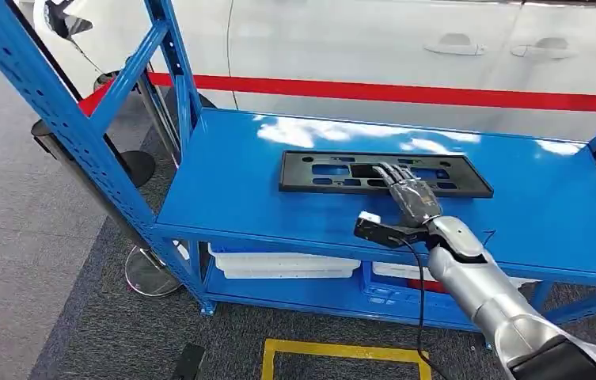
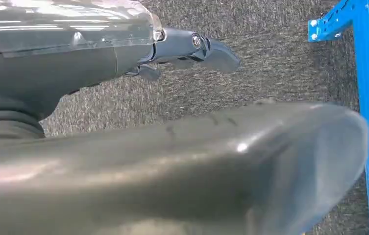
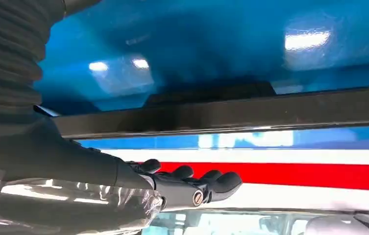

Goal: Take the parts from the cabinet and place them on the table.

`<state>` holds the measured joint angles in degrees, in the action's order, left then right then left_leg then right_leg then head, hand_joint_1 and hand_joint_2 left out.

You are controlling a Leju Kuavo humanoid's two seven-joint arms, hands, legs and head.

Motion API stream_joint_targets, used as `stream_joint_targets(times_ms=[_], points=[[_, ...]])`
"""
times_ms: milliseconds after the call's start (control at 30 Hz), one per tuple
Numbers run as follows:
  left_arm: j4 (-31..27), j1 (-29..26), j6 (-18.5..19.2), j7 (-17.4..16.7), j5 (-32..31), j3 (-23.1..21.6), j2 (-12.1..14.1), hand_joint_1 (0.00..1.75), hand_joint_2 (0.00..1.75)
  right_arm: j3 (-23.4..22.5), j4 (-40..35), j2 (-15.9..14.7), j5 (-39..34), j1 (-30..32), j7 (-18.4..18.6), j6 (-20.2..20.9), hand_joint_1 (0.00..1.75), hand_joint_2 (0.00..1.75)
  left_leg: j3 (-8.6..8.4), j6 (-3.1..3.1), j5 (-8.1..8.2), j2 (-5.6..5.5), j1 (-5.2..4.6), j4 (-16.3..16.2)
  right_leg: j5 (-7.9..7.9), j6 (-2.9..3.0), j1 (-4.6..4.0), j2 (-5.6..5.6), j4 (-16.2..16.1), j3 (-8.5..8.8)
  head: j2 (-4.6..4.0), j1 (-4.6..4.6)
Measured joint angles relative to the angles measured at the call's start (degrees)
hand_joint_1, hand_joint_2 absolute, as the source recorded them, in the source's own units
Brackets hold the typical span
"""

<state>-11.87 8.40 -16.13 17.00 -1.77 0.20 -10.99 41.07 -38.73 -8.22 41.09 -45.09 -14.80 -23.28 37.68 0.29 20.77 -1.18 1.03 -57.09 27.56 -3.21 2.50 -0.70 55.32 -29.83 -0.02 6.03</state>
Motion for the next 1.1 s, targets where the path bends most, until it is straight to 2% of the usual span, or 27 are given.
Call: stream_joint_targets(times_ms=[233, 400, 767, 1100], points=[[0.0, 0.0, 0.1, 0.1, 0.0, 0.0, 0.0, 0.00, 0.00, -0.5, -2.0, -0.8, 0.3, 1.2, 0.2, 0.2, 0.00, 1.75, 0.00, 0.00, 0.00, 0.00, 0.00, 0.0, 0.00, 0.00, 0.00, 0.00, 0.0, 0.00, 0.00, 0.00], [0.0, 0.0, 0.1, -0.2, -0.3, -0.1, 0.0, 0.00, 0.00, -1.0, -3.2, -1.3, 0.7, 0.9, 0.4, 1.8, 0.00, 1.75, 0.00, 0.00, 0.00, -0.01, 0.00, 0.0, 0.00, 0.00, -0.01, 0.00, 0.0, 0.04, -0.02, 0.00], [0.0, 0.4, 0.1, -0.4, -0.7, -0.3, -0.4, 0.00, 0.00, -0.7, -0.7, 4.1, 2.3, -3.7, 0.3, 3.6, 0.00, 1.75, 0.00, -0.02, -0.01, 0.00, 0.01, 0.0, 0.02, 0.03, -0.04, 0.04, 0.1, -0.01, -0.02, 0.00], [0.0, 0.2, 0.0, -0.4, -0.2, -0.3, -0.5, 0.00, 0.00, -0.3, 1.9, 5.7, 1.3, -5.7, -0.5, 4.2, 0.00, 1.75, 0.01, -0.02, -0.01, -0.01, 0.00, 0.0, 0.03, 0.05, -0.03, 0.07, 0.1, 0.01, -0.02, 0.00]])
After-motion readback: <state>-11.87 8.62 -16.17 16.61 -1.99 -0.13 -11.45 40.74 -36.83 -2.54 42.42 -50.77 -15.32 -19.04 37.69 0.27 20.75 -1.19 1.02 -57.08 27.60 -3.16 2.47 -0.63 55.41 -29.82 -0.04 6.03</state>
